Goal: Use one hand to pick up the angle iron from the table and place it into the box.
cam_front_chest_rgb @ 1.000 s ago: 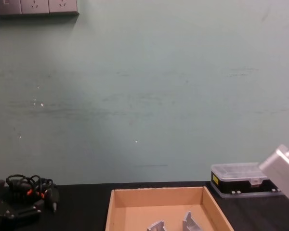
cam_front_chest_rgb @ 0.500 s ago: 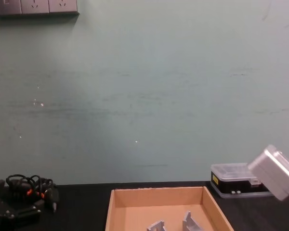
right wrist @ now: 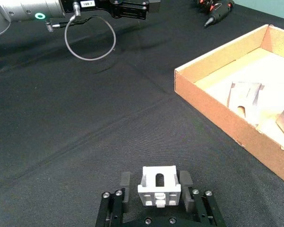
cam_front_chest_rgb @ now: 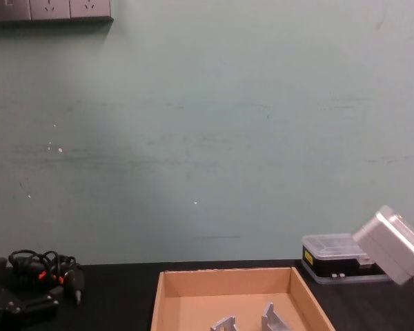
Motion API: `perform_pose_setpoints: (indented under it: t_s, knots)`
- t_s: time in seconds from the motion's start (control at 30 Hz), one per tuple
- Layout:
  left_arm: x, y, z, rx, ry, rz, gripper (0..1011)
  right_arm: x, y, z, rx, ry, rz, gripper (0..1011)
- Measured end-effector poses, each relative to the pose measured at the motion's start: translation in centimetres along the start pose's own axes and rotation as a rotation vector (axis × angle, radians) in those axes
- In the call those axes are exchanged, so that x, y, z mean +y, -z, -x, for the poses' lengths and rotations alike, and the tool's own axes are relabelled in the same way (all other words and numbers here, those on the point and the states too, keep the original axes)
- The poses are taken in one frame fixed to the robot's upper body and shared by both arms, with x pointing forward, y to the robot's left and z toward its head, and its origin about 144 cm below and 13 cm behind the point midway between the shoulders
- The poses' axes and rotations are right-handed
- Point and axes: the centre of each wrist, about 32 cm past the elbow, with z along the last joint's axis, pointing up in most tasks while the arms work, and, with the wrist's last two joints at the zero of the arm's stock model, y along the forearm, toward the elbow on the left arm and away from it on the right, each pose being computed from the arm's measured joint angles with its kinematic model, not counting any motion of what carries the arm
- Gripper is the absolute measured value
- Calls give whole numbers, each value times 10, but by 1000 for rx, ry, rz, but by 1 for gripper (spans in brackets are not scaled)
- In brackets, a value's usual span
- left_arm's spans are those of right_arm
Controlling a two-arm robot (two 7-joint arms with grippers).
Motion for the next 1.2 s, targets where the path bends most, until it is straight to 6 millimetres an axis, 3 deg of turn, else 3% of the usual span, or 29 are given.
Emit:
perform_pose_setpoints:
  t_s: [0.13,0.17,0.23,0.5,0.83,1.2]
  knots:
    - [0,0,0,0,0,0,1011,0,0,0,0,0,1,565]
    - [0,0,0,0,0,0,1011,0,-1,0,1,0,1,487]
    - [0,0,0,0,0,0,1011,0,-1,0,1,0,0,463]
    - [0,0,0,0,0,0,1012,-1,-3,1,-2,1,-11,458]
    - [0,0,0,0,0,0,1011,-24,-29,-1,-65,61,-66,458]
    - [0,0,0,0,0,0,1011,-47,-62,-31,-121,188,-111,458]
